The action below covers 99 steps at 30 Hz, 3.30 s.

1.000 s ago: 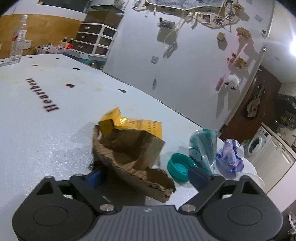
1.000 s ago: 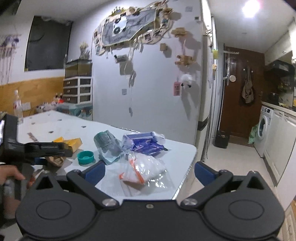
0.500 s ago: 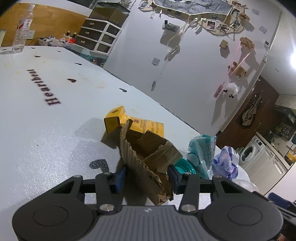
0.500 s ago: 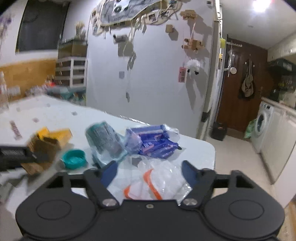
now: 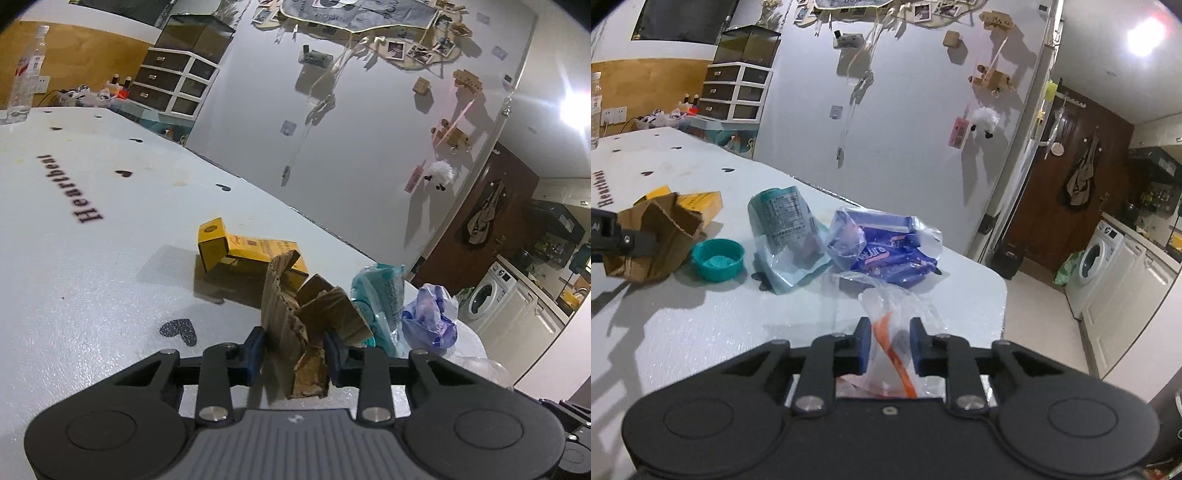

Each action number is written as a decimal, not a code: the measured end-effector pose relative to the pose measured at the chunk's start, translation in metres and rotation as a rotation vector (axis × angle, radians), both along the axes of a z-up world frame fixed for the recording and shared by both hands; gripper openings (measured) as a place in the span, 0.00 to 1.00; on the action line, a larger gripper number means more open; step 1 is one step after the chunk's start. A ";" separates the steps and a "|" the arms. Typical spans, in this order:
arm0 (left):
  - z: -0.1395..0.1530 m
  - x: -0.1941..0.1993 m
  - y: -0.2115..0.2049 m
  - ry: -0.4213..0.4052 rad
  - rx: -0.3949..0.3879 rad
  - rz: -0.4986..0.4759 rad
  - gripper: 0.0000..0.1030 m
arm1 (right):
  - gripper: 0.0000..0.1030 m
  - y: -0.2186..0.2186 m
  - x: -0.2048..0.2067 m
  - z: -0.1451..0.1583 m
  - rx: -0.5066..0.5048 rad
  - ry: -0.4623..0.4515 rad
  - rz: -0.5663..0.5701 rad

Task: Collect trash
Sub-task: 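Close the left tool on the brown cardboard box while the right tool grasps the clear plastic bag, then lift the cardboard box with the left tool while the right tool carries the plastic bag toward the bin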

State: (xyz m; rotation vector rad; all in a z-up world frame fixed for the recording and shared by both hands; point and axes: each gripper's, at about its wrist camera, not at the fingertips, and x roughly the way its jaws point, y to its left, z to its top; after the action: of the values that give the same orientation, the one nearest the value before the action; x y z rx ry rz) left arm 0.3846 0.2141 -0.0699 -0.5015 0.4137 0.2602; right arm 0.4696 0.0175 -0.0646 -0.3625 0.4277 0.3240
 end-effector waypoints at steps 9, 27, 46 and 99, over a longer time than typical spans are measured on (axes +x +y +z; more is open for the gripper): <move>0.001 -0.015 -0.006 -0.036 -0.029 -0.029 0.32 | 0.13 -0.021 -0.036 0.011 0.137 -0.012 -0.021; 0.030 -0.080 -0.042 -0.014 0.089 -0.076 0.30 | 0.09 -0.059 -0.095 0.034 0.335 0.060 0.007; 0.067 -0.160 -0.116 -0.056 0.299 -0.185 0.30 | 0.07 -0.105 -0.183 0.065 0.439 0.010 0.007; -0.012 -0.144 -0.341 0.067 0.282 -0.551 0.30 | 0.07 -0.340 -0.255 -0.025 0.521 0.063 -0.355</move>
State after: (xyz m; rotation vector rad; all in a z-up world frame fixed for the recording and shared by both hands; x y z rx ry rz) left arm 0.2410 -0.1267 -0.0819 -0.0896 0.5538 -0.1971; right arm 0.2147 -0.3222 -0.0893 0.2329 0.4432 0.0913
